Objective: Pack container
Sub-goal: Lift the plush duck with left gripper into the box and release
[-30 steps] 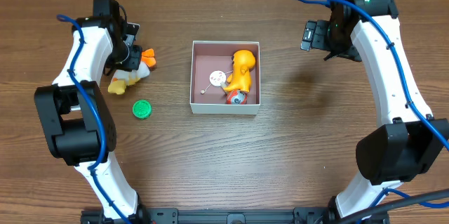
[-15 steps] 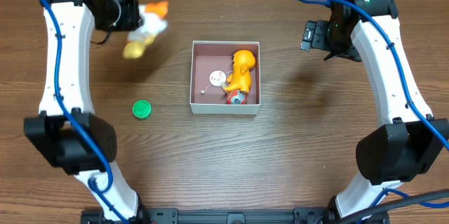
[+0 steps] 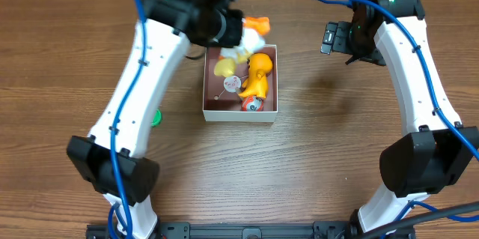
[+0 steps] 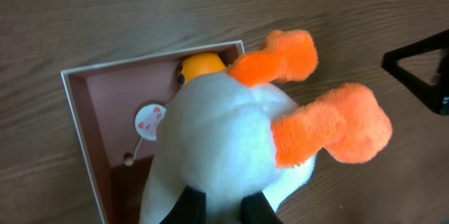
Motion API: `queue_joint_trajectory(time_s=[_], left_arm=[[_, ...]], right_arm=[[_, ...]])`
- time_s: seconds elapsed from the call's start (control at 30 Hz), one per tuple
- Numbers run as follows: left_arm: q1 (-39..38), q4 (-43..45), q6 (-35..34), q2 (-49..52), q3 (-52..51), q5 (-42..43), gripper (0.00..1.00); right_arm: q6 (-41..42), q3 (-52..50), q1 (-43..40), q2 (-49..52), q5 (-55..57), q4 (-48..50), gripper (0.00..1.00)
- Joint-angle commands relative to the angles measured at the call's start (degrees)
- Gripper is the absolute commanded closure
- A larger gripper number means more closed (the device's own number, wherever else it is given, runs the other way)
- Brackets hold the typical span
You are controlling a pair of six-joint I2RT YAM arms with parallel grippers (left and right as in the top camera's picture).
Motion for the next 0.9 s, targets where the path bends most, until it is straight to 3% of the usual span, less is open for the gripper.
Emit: queue_joint_trajectory(time_s=[0.0,0.27,0.4,0.6,0.87], left_arm=[[-3.4,-0.4,-11.4,0.6,-2.1,-11.3,0.96],[-3.4,3.8,-14.3,4.6,-9.7,-11.6,0.96],[-2.5,5.4,-14.1,6.8,-10.2,-12.1,0.96],[-2.3,5.7,-13.6,7.4,-10.3,-20.1,0.96],[-2.3,6.2,-13.1,7.6,-12.0,-20.2,0.96]], right_arm=[[-0.1,1.2,0.0,-1.4,0.4,0.2,0.00],[-0.2,1.2,0.0,-1.4,0.4,0.2,0.00],[-0.1,1.2,0.0,-1.4,0.4,0.2,0.00],[-0.1,1.2,0.0,-1.4,0.4,0.2,0.00],[-0.1,1.2,0.0,-1.4,0.4,0.2,0.00]])
